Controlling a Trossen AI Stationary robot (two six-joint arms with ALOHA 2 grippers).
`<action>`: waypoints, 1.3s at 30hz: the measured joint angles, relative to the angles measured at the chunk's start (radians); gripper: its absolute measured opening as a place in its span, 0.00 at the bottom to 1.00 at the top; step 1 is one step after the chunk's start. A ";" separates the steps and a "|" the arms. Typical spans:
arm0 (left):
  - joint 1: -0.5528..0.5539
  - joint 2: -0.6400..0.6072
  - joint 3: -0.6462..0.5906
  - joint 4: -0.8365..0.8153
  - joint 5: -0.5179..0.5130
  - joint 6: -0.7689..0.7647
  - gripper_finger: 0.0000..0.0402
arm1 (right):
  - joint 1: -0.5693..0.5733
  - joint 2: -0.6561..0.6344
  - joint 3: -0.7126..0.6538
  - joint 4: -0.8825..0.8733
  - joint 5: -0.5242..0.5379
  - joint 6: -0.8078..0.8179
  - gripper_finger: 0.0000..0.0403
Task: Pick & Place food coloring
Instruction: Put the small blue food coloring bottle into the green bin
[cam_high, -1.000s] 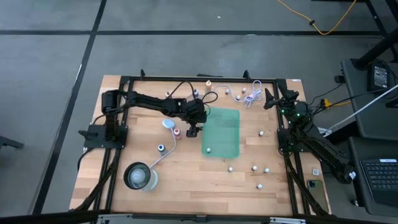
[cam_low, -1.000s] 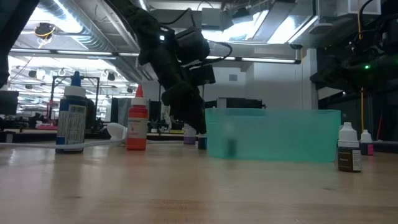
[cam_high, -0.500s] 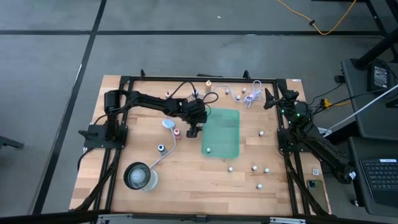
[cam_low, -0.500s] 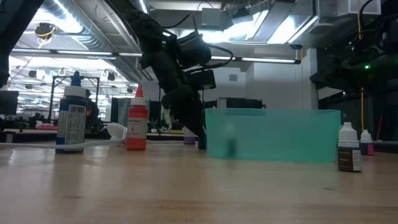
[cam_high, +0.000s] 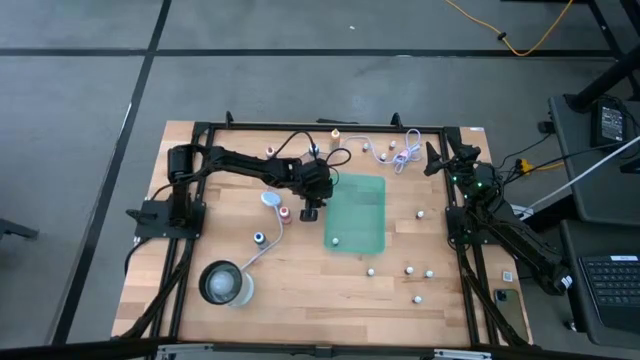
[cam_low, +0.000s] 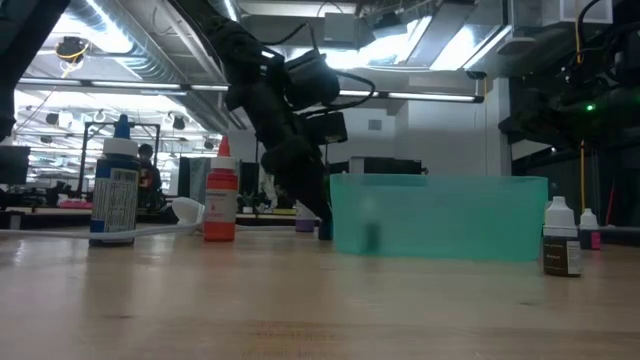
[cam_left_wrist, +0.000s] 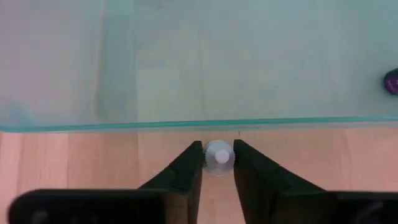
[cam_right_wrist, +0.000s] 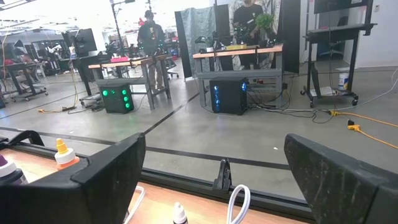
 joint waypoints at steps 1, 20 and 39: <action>0.000 -0.002 0.000 -0.003 0.002 -0.008 0.16 | 0.000 0.000 0.000 0.000 0.000 0.000 0.95; -0.029 -0.211 -0.001 -0.172 -0.075 -0.065 0.15 | 0.000 0.000 0.000 0.000 0.000 0.000 0.95; -0.106 -0.409 0.000 -0.370 -0.122 -0.119 0.16 | 0.000 0.000 0.000 0.000 0.000 0.000 0.95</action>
